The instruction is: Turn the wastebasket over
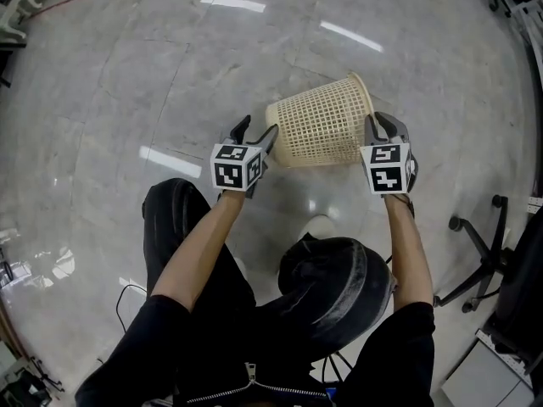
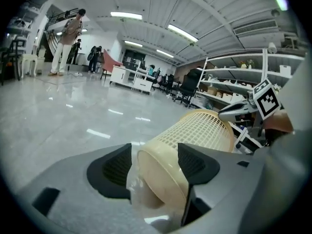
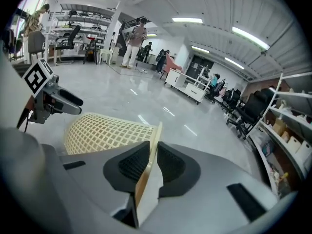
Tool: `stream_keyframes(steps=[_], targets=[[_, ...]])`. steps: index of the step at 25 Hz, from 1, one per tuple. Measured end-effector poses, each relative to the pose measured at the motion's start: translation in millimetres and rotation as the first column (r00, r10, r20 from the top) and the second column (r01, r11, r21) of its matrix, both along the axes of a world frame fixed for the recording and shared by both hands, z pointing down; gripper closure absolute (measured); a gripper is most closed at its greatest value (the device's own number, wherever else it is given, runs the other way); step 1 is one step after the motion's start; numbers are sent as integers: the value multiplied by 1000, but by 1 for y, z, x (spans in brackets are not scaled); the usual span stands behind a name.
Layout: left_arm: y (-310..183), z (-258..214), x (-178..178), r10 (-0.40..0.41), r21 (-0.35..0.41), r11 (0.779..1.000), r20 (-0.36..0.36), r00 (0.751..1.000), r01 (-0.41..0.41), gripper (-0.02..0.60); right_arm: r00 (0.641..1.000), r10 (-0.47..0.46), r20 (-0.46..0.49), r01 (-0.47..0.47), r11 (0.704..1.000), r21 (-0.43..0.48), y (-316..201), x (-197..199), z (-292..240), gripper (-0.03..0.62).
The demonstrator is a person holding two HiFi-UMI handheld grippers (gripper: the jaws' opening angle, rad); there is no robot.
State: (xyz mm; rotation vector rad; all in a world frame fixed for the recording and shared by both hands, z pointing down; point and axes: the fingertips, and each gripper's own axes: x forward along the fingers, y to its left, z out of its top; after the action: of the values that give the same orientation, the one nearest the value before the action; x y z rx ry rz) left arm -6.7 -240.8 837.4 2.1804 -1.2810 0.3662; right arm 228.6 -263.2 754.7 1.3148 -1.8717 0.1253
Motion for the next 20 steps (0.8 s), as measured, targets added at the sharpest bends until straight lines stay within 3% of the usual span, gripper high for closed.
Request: stream_keyframes(steps=[7, 10, 13, 17, 20], targets=[[14, 16, 17, 3, -103, 994, -173, 985, -22, 296, 999, 38, 12, -38, 999, 17, 5, 10, 3, 549], [22, 14, 36, 49, -126, 988, -263, 964, -84, 296, 998, 55, 23, -55, 998, 8, 9, 15, 4, 554], [25, 15, 49, 69, -137, 984, -289, 955, -112, 285, 996, 79, 44, -79, 997, 3, 12, 23, 6, 560], [30, 24, 52, 2, -223, 972, -326, 945, -79, 239, 994, 94, 59, -95, 995, 8, 18, 31, 7, 562], [36, 25, 63, 0, -246, 964, -375, 927, -100, 241, 994, 102, 50, -103, 995, 18, 23, 35, 8, 562]])
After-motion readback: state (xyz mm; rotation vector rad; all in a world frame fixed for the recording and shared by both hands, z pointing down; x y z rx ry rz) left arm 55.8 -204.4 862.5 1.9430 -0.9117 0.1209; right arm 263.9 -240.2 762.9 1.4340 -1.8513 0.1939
